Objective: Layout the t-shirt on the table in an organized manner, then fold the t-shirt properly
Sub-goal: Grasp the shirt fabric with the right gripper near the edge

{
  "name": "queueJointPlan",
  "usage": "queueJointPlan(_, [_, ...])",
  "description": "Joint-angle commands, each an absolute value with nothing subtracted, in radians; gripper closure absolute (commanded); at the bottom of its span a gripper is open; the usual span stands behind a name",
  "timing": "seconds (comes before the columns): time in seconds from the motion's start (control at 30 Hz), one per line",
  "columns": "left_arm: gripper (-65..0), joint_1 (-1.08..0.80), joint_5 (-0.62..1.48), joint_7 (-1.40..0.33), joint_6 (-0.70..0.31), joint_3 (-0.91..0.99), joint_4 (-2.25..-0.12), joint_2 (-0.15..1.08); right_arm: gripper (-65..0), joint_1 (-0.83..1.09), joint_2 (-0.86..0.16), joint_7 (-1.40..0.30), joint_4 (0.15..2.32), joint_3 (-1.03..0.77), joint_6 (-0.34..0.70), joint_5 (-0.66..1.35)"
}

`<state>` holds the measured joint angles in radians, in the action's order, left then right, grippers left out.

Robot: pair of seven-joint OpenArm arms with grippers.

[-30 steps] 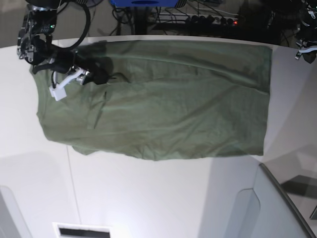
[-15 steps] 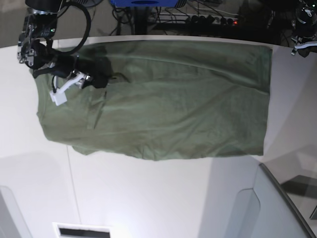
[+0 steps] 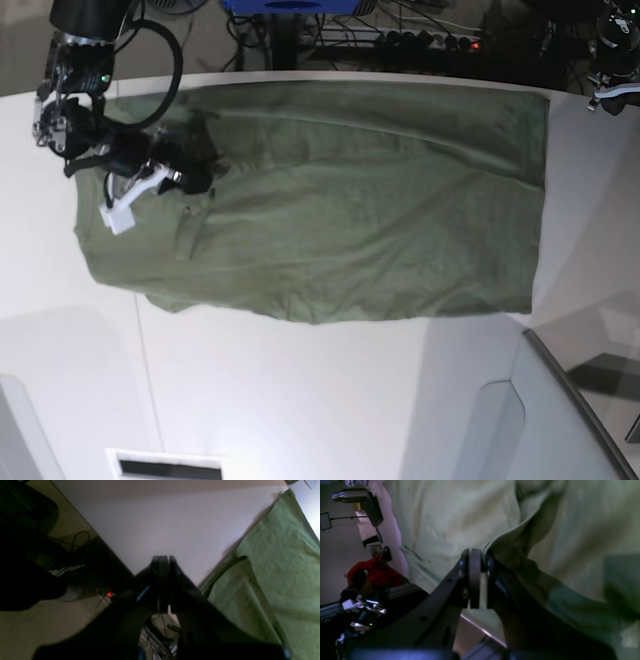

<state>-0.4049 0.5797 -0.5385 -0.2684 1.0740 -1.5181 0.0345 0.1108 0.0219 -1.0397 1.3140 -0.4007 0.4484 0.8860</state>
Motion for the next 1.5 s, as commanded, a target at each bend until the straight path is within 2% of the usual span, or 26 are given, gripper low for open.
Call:
queueJointPlan(0.0, [0.0, -0.414, 0.590, -0.516, -0.274, 1.082, -1.532, 0.048, -0.8, 0.096, 0.018, -1.030, 1.328, -0.400, 0.456, 0.909])
queueJointPlan(0.9, [0.0, -0.414, 0.590, -0.516, -0.274, 1.082, -1.532, 0.048, -0.8, 0.019, 0.019, -1.021, 1.334, -0.401, 0.456, 0.909])
queueJointPlan(1.23, [0.0, -0.414, 0.590, -0.516, -0.274, 1.082, -1.532, 0.048, -1.7, 0.042, 0.019, -0.946, 1.330, -0.400, 0.456, 0.911])
queueJointPlan(1.33, [0.0, -0.414, 0.590, -0.516, -0.274, 1.082, -1.532, 0.048, -7.5, 0.048, 0.019, -0.966, 1.334, -0.403, 0.456, 0.915])
queueJointPlan(1.47, [0.0, -0.414, 0.590, -0.516, -0.274, 1.082, -1.532, 0.048, -25.8, 0.048, 0.019, -0.981, 1.342, -0.406, 0.456, 0.915])
